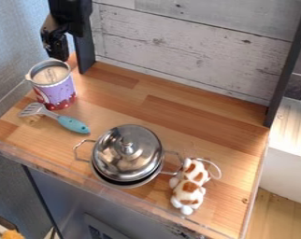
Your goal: Move the soft toy from bottom right to the upper left of table.
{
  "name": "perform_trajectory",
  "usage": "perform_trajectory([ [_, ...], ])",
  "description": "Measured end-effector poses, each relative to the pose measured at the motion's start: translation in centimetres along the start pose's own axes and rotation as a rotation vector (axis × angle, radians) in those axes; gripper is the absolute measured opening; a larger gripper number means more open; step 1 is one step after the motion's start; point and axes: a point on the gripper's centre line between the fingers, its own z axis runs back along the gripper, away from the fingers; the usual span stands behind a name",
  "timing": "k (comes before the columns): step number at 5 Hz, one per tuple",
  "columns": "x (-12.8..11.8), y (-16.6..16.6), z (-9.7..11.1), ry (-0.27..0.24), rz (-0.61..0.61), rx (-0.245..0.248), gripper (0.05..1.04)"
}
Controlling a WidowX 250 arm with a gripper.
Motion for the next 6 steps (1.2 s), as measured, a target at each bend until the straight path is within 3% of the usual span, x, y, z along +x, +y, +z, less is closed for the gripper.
perform_trajectory([
  [1, 0.3, -0.5, -1.0, -0.006, 0.003, -0.033, 1.001],
  [2, 2.1, -0.7, -1.1, -0.01, -0.02, -0.047, 1.001],
  [3, 4.0, -1.0, -0.4, -0.017, -0.052, -0.039, 1.001],
  [6, 13.4, -3.9, 0.8, -0.088, -0.259, -0.025, 1.001],
])
